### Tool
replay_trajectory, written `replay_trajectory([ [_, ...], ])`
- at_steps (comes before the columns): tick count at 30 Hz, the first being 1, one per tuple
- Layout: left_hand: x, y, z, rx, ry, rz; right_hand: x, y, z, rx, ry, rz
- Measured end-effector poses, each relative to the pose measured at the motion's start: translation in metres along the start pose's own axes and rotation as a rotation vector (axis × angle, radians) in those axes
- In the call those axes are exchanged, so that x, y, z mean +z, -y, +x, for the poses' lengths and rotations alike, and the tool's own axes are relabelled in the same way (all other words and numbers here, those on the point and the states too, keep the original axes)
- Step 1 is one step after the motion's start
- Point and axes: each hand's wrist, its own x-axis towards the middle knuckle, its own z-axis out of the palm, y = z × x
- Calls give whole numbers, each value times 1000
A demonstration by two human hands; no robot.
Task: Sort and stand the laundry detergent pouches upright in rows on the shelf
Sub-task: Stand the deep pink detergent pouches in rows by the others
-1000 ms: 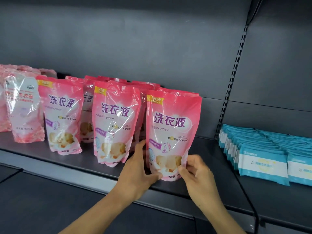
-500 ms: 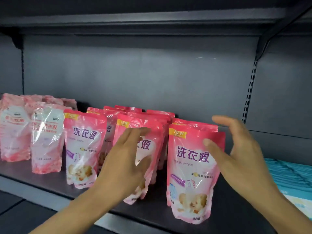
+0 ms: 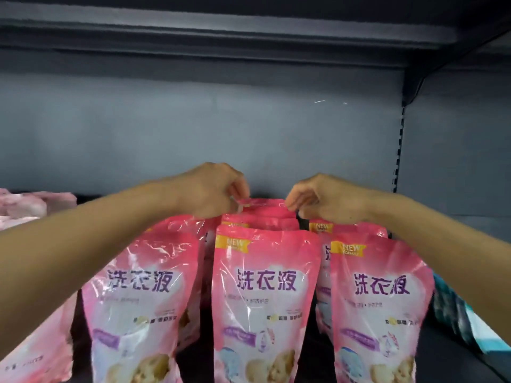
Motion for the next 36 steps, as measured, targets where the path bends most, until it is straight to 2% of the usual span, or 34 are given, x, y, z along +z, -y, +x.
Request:
replay_trajectory([
  [3,4,9,19,6,172,-56,8,3,14,61,14,-91],
  [8,21,14,37,42,288,149,19,4,27,159,134,-193],
  [13,26,25,44,20,303,95,17,0,25,107,109,-175],
  [18,28,26,42,31,295,87,7,-2,14,57,151,-45],
  [23,24,18,40,-5,279,175,9,-4,16,39,104,-98],
  [36,23,19,37,7,218,200,10,-13,15,23,70,-42],
])
